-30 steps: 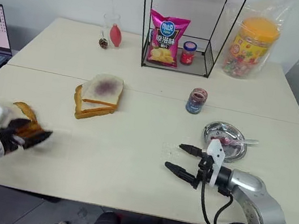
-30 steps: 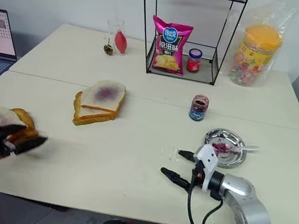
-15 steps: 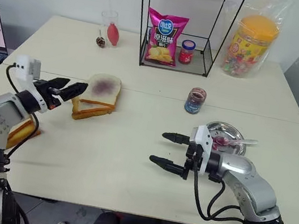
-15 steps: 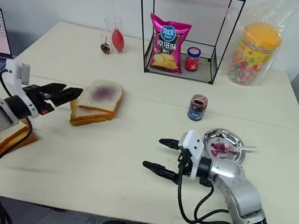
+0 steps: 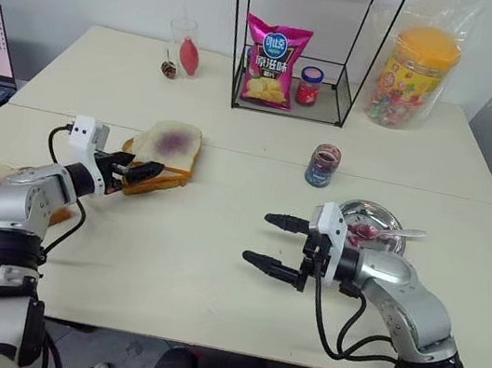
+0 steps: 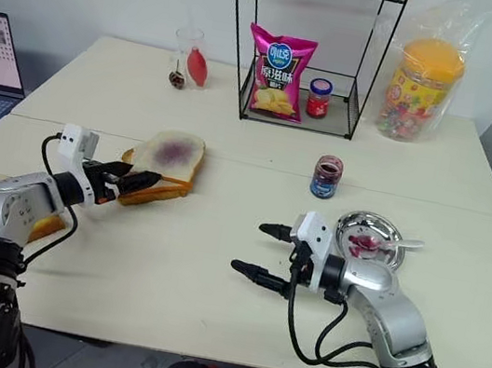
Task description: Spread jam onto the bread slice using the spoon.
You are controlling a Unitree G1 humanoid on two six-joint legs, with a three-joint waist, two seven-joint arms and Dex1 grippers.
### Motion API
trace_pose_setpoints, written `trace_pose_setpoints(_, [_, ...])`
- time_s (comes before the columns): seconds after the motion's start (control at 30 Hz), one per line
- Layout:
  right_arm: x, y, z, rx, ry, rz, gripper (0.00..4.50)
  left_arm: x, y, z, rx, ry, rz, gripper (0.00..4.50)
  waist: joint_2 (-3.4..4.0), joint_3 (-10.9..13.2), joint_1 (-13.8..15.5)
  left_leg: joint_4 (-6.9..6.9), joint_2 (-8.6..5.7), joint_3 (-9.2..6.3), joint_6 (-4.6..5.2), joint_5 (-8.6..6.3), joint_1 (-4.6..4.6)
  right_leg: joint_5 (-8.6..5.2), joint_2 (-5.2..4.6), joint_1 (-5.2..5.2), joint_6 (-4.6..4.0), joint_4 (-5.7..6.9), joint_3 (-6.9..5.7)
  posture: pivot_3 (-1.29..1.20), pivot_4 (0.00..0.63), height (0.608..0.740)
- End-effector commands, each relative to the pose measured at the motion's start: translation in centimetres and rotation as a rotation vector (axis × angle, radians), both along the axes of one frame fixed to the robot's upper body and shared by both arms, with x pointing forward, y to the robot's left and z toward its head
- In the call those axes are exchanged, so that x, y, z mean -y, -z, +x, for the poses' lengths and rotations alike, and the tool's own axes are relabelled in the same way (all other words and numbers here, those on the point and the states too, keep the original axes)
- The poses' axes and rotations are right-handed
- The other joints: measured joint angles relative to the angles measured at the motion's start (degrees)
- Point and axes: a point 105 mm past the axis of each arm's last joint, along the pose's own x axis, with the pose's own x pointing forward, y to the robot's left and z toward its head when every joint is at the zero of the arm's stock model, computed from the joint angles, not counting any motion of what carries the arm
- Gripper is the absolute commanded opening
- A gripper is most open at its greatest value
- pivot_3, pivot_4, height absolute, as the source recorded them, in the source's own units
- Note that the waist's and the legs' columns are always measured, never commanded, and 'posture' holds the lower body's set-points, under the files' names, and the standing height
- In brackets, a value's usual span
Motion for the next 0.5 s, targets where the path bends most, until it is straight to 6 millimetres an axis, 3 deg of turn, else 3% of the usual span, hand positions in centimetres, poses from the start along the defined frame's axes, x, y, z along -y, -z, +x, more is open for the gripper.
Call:
trace_pose_setpoints(0.03, [-0.15, -1.24, -0.24, 0.056, -0.001, 0.024, 4.50, 0.24, -1.17, 0.65, 0.046, 0.021, 0.027, 4.01, 0.00, 0.0, 0.0, 0.00, 0.00, 0.00, 0.00, 0.00, 0.00, 0.00, 0.00, 0.00, 0.00, 0.00, -0.01, 0.00, 0.150, 0.740])
trace_pose_setpoints(0.4, [0.05, -1.55, -0.11, 0.054, 0.022, 0.032, 4.50, 0.13, -0.64, 1.13, 0.032, 0.023, 0.063, 1.66, 0.00, 0.0, 0.2, 0.16, 0.01, -0.35, 0.00, 0.00, -0.21, 0.01, -0.01, 0.00, -0.01, 0.04, -0.38, 0.00, 0.150, 0.740])
trace_pose_setpoints(0.5, [0.08, -1.59, -0.09, 0.054, 0.026, 0.033, 4.50, 0.16, -0.74, 1.32, 0.038, 0.022, 0.066, 1.23, 0.01, 0.0, 0.3, 0.30, 0.02, -0.55, 0.00, 0.00, -0.34, 0.01, -0.02, 0.00, -0.01, 0.06, -0.61, 0.00, 0.150, 0.740])
